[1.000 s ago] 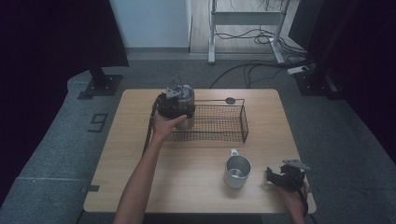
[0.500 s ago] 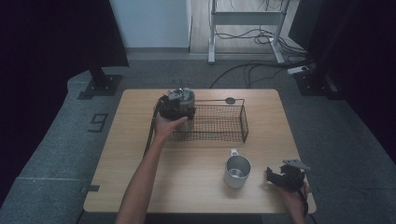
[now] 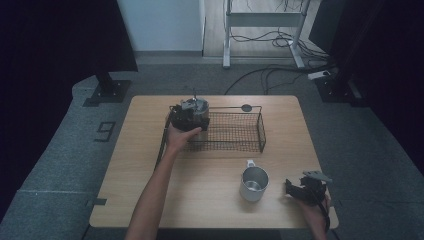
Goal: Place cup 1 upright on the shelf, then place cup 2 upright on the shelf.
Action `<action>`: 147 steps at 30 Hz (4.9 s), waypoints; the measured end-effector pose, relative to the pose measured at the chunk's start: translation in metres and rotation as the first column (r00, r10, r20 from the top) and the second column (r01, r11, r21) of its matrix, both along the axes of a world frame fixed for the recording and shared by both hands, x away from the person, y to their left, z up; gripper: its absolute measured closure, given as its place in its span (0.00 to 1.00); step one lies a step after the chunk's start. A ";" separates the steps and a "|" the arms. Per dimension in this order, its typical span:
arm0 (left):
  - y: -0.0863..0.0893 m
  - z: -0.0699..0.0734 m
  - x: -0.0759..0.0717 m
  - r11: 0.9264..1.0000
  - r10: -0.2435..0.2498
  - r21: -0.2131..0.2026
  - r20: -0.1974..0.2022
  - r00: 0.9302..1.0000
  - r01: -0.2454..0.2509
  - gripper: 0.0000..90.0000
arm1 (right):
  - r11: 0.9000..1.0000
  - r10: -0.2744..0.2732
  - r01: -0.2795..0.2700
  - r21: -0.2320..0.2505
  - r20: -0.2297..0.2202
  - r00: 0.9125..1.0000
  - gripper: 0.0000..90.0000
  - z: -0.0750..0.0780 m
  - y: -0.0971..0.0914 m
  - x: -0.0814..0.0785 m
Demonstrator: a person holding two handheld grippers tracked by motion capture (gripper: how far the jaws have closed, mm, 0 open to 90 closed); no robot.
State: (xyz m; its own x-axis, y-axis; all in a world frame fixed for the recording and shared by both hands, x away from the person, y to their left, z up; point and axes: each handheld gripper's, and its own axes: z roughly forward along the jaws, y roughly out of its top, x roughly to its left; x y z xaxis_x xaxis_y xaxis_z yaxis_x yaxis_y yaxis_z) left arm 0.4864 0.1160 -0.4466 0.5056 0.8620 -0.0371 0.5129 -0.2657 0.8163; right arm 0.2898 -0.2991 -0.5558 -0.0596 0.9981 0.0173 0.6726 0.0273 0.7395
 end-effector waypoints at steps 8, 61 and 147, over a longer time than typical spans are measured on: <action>0.000 -0.007 0.000 1.000 0.005 0.010 -0.011 1.000 -0.005 0.05 | 1.000 0.000 0.000 0.000 0.000 1.000 0.14 0.000 0.000 0.000; 0.012 -0.023 -0.013 0.999 0.035 -0.033 0.011 0.999 -0.035 0.00 | 1.000 0.000 0.000 0.000 0.000 1.000 0.14 0.000 0.000 0.000; 0.083 -0.081 -0.184 0.998 -0.024 -0.053 -0.080 0.997 0.020 0.07 | 1.000 -0.003 0.002 0.028 0.017 1.000 0.14 0.001 -0.002 -0.005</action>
State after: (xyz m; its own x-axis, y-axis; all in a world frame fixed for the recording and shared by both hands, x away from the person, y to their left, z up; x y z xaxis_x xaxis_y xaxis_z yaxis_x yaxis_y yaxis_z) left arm 0.3023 0.1994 -0.5280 0.5182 0.8464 -0.1229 0.5717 -0.2359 0.7858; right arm 0.2849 -0.3013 -0.5549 -0.0577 0.9974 0.0438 0.6597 0.0052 0.7515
